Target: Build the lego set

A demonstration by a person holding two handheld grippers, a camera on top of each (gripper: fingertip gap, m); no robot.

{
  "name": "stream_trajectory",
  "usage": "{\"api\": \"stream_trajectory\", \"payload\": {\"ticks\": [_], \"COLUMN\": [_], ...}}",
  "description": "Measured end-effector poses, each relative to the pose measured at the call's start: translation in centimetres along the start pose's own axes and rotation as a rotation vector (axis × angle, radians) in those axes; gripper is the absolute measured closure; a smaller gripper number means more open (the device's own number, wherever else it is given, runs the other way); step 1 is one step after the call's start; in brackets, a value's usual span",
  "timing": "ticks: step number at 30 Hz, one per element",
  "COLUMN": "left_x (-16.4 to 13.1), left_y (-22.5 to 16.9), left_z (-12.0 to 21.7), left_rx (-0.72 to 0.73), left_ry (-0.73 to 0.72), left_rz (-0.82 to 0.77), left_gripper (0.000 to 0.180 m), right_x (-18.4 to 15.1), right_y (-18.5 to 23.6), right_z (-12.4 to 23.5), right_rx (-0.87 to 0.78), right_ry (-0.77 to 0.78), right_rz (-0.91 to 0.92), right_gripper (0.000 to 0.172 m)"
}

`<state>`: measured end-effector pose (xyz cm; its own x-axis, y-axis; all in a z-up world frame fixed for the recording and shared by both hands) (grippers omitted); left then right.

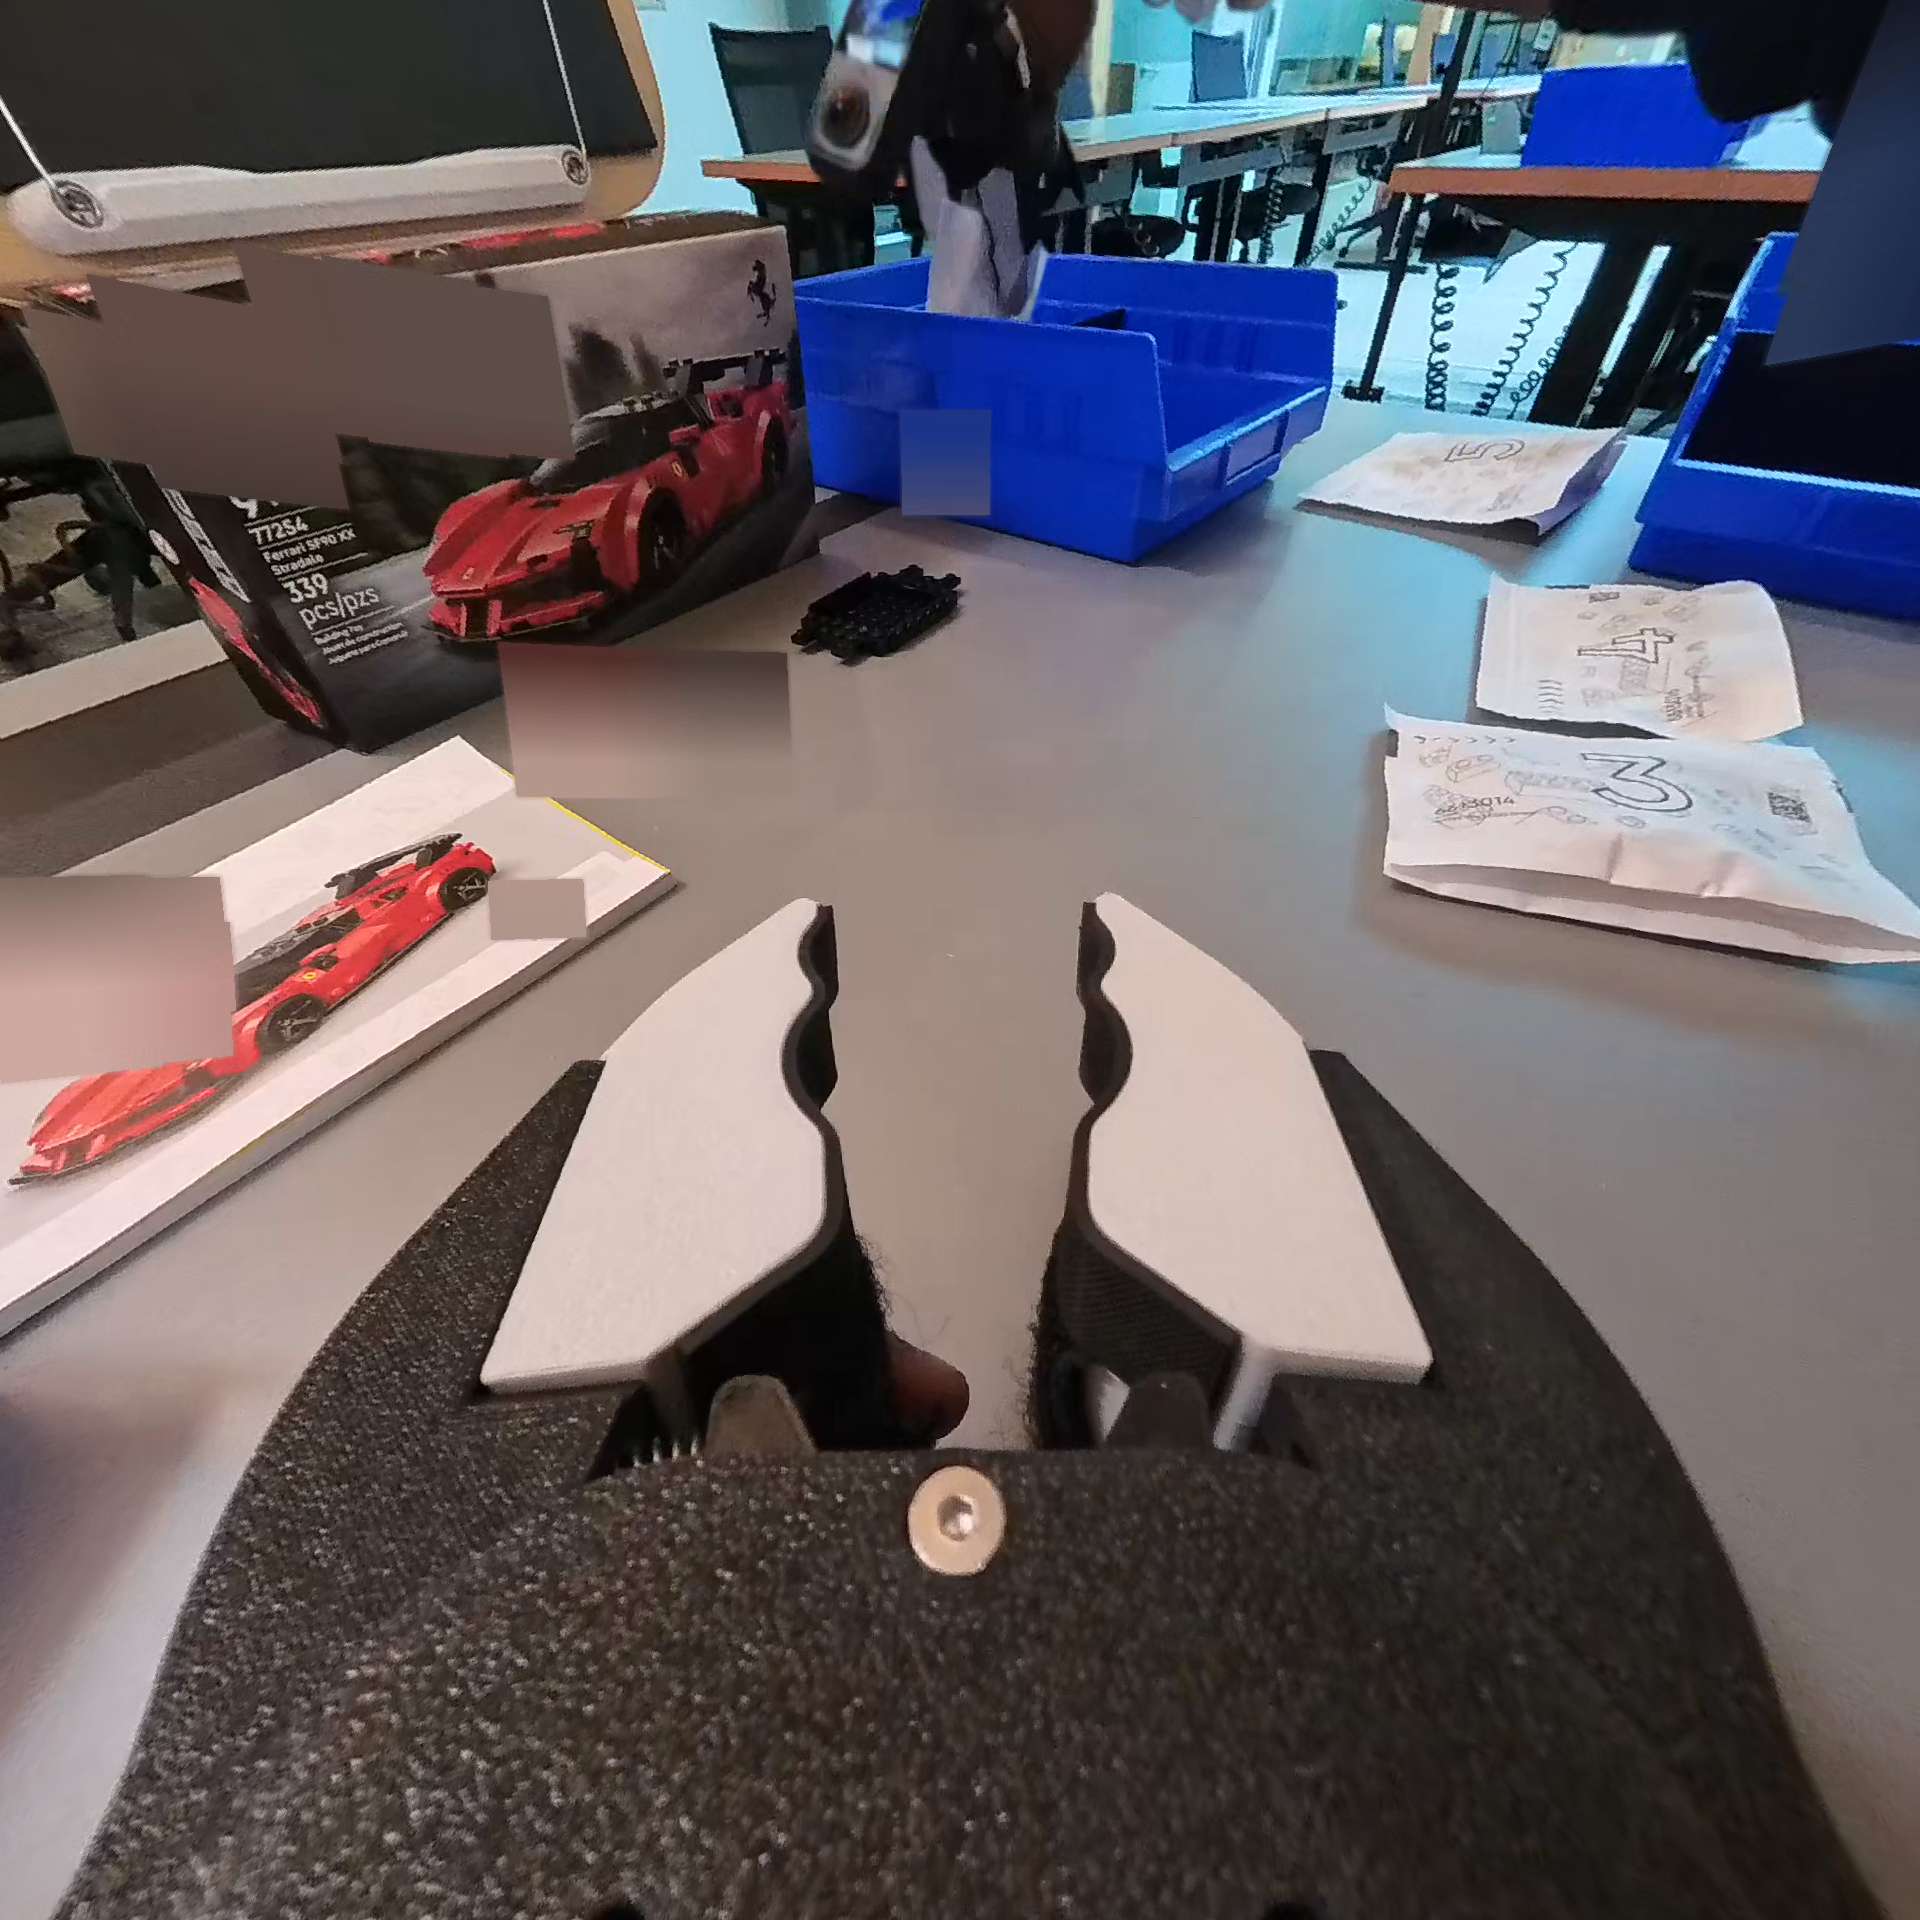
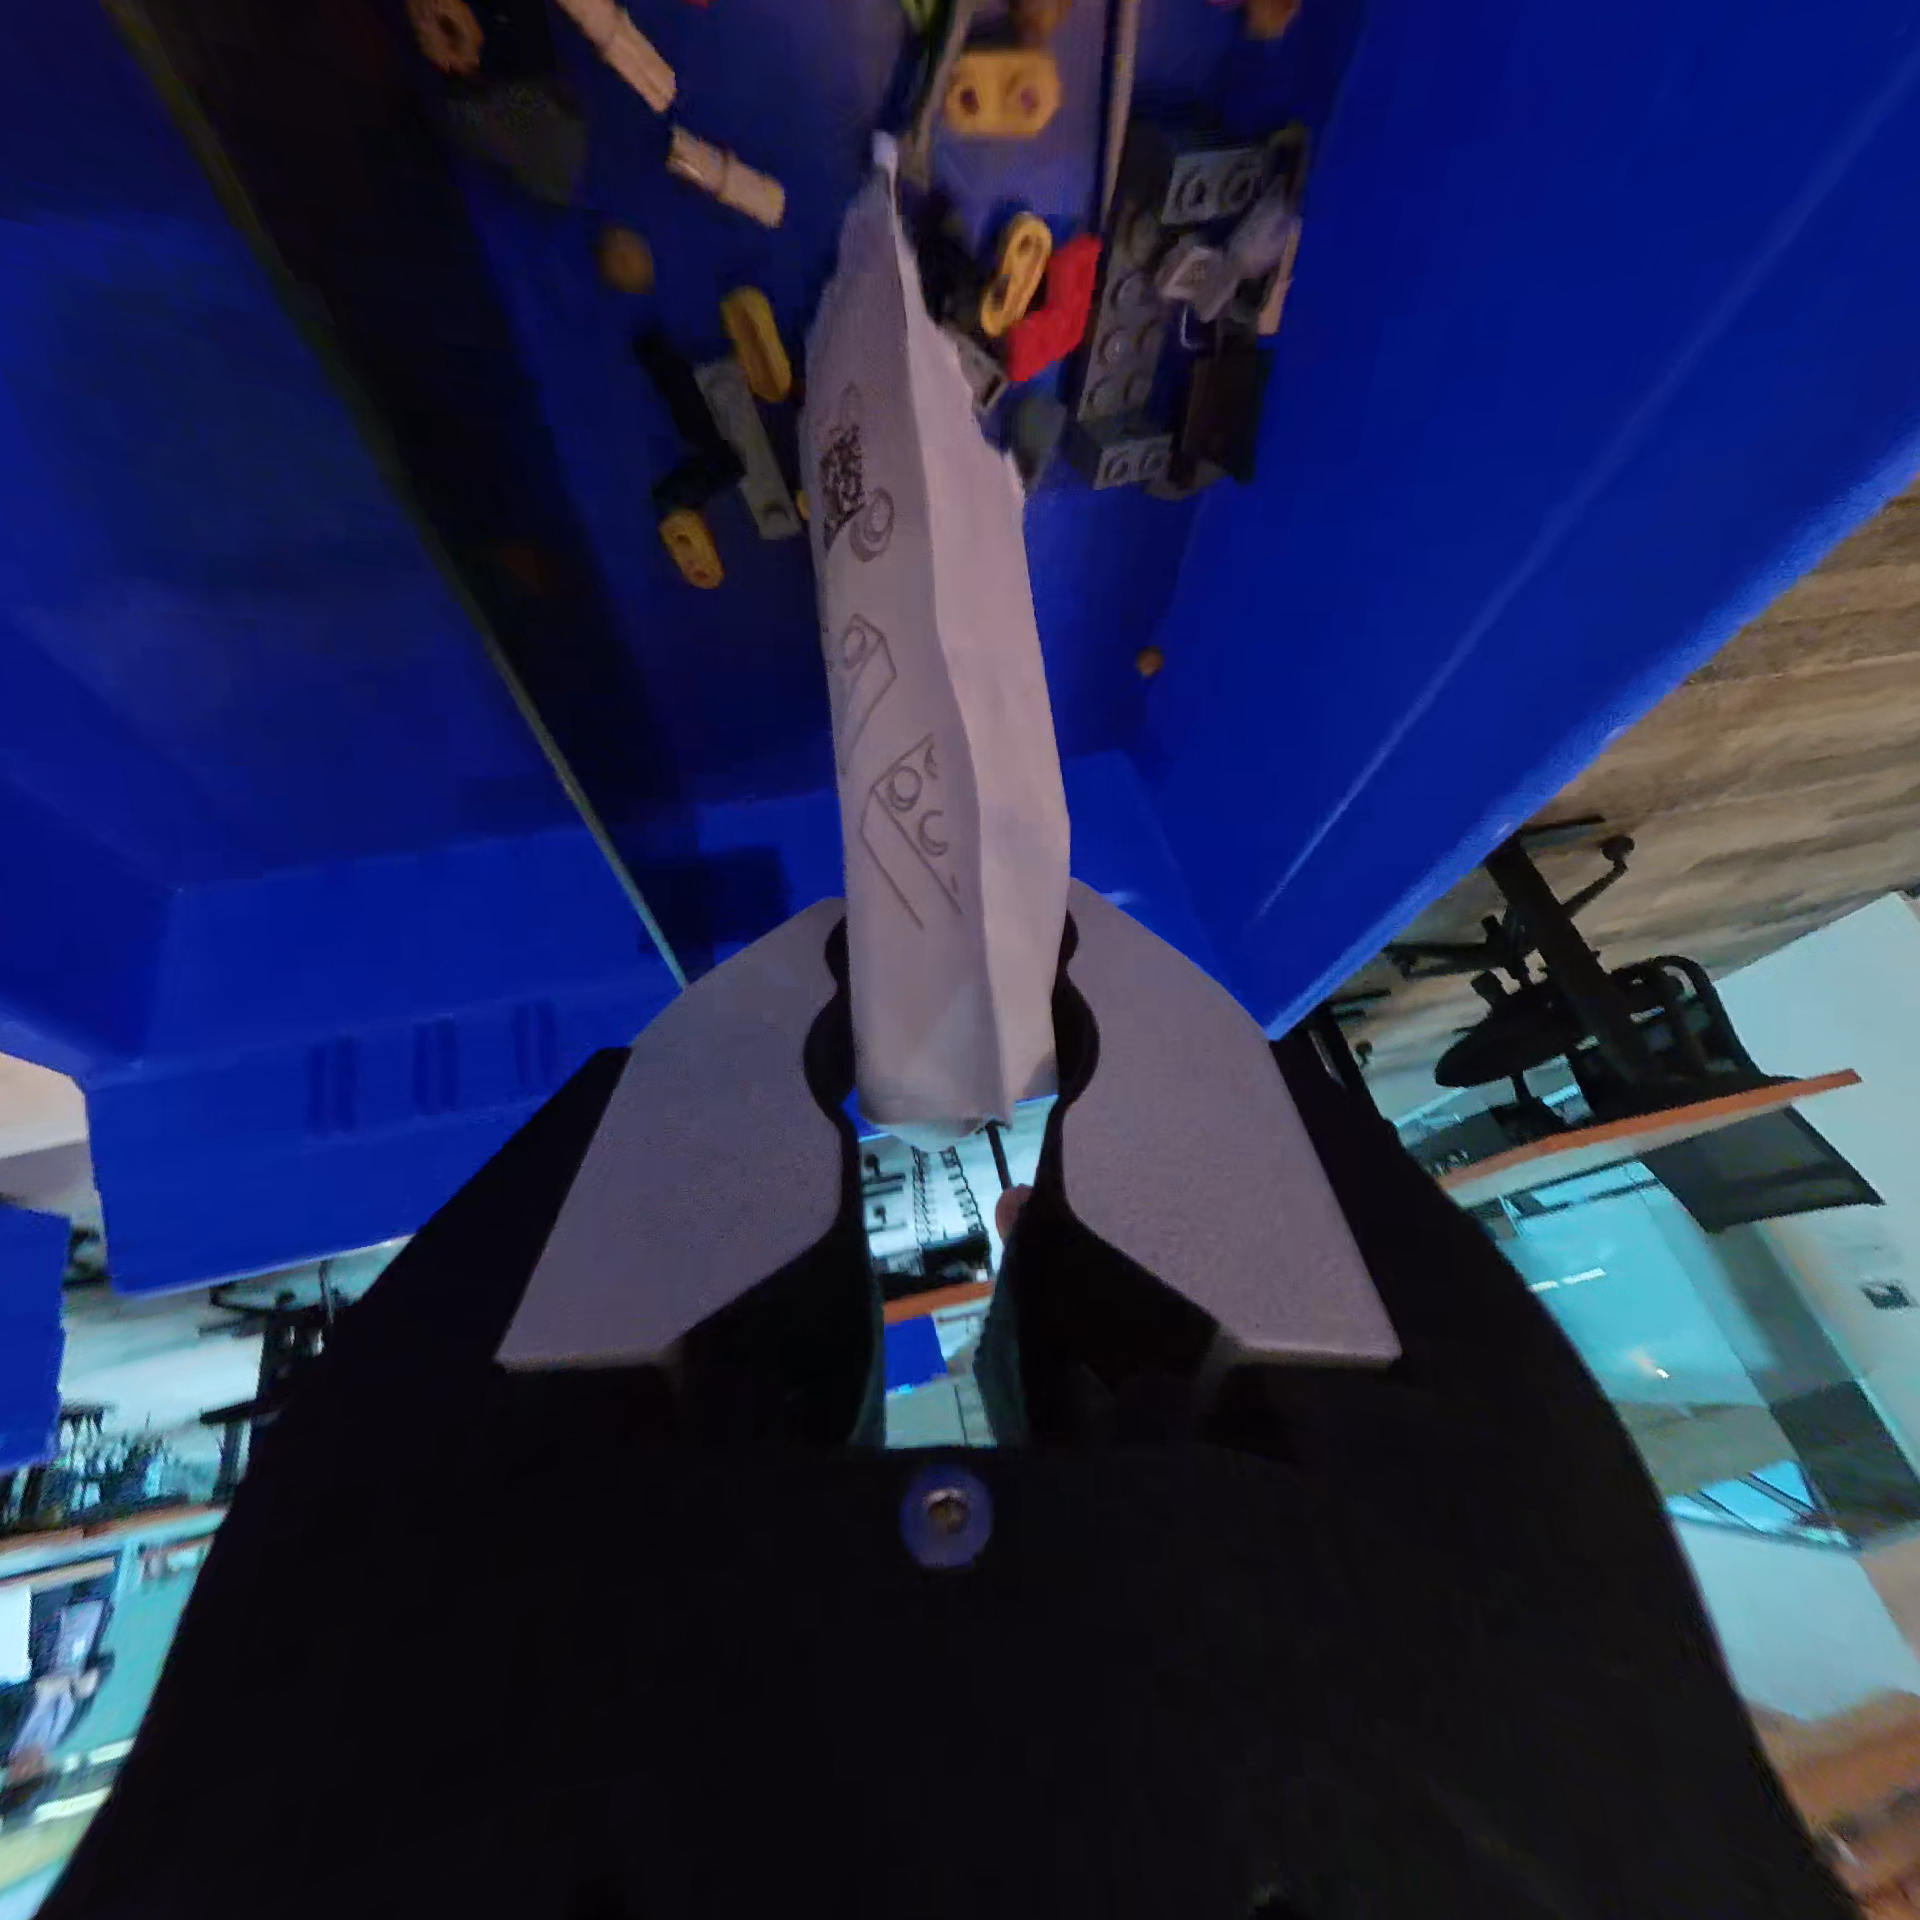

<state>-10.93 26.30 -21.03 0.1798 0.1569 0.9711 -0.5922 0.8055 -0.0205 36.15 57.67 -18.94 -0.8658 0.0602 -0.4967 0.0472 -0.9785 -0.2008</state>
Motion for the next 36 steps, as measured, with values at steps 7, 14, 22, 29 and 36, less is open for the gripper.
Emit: {"api": "stream_trajectory", "payload": {"ticks": [7, 14, 22, 29, 36], "left_x": [0.0, -0.3, -0.4, -0.3, -0.4], "left_y": [0.0, 0.0, 0.0, -0.4, -0.3], "left_z": [0.3, 0.3, 0.2, -0.4, -0.5], "left_rx": [0.006, 0.006, 0.002, -0.016, -0.013], "left_ry": [-0.003, 0.001, 0.007, 0.016, 0.026], "left_rz": [-0.015, -0.022, -0.016, -0.027, -0.027], "left_gripper": [0.137, 0.137, 0.139, 0.139, 0.139], "right_x": [1.7, 1.4, 0.7, 0.3, 0.8], "right_y": [-0.2, -0.3, -0.1, 0.4, -0.2], "right_z": [-0.7, -1.2, -0.1, -0.7, -0.5], "right_rx": [0.03, 0.014, 0.021, 0.026, 0.01], "right_ry": [-0.012, -0.232, -0.372, -0.29, -0.326], "right_rz": [-0.017, -0.126, -0.179, -0.154, -0.175], "right_gripper": [0.122, 0.119, 0.156, 0.134, 0.149]}}
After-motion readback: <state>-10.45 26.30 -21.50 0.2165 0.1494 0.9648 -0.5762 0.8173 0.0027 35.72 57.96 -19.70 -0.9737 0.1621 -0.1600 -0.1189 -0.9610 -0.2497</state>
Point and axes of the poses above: each gripper's, where its closed fingertips meet, z back along the fingers, x out of its top, y = z × x across the jaws, the point moved 3 cm from there along z, back along the fingers, and after that the axes turned 3 degrees about z, right-handed, at the moved point
